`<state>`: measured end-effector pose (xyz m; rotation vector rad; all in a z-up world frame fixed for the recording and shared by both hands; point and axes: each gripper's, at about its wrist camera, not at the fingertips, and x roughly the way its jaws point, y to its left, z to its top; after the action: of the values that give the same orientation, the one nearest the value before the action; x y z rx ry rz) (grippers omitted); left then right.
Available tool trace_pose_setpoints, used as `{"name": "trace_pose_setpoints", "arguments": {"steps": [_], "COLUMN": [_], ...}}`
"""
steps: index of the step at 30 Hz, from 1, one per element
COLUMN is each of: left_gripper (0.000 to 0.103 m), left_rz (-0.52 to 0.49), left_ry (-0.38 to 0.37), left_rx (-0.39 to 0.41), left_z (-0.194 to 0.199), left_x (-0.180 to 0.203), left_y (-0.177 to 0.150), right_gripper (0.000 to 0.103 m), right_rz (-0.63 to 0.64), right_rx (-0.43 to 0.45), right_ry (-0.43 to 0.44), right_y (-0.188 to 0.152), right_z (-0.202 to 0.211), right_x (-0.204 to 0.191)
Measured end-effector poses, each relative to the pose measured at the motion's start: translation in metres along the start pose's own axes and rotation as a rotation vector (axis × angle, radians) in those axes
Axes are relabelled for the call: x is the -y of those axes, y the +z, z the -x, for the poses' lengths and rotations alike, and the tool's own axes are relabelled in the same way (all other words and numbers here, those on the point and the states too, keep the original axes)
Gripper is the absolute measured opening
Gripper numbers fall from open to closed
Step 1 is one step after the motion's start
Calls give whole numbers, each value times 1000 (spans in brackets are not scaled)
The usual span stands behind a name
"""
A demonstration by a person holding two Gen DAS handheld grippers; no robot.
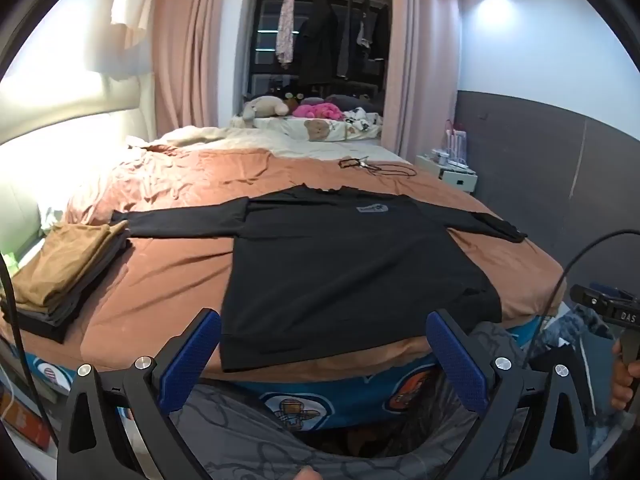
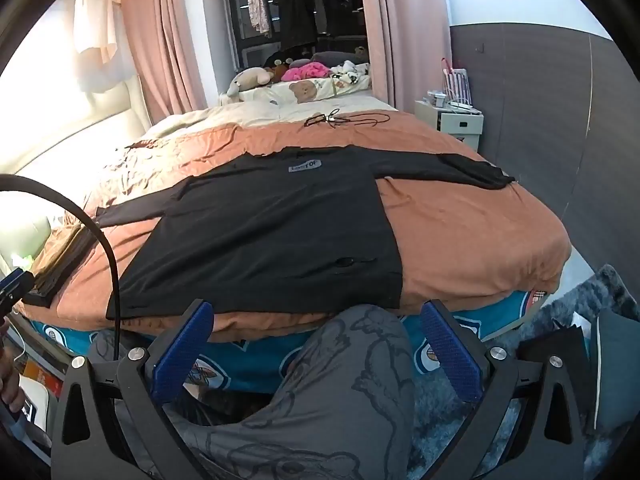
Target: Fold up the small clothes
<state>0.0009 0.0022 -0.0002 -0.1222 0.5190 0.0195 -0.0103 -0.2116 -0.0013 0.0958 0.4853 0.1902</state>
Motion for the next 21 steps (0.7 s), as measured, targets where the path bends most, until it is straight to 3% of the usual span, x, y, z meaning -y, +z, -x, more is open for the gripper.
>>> {"name": "trace_pose_setpoints", "arguments": {"steps": [3,7,11,21], "left_gripper": [103,103,103,103], "left_rz": [12,-46,-1,-14], "left_ry": [15,35,-20,-42], "left_rx": [-2,20,21,33], "left_z": [0,5,3,6], "left_x": [-7,15,0,-2], "left_y": [2,0,-2,-4], "right_gripper": [103,103,103,103], "right_rz": [7,12,7,5], "right_rx": [5,6,-1,11], "right_ry": [-6,-17,-24,-16], "right_y": [0,0,9,8], "right_z": [1,4,7,7], "right_x": [0,1,-12,-9]}}
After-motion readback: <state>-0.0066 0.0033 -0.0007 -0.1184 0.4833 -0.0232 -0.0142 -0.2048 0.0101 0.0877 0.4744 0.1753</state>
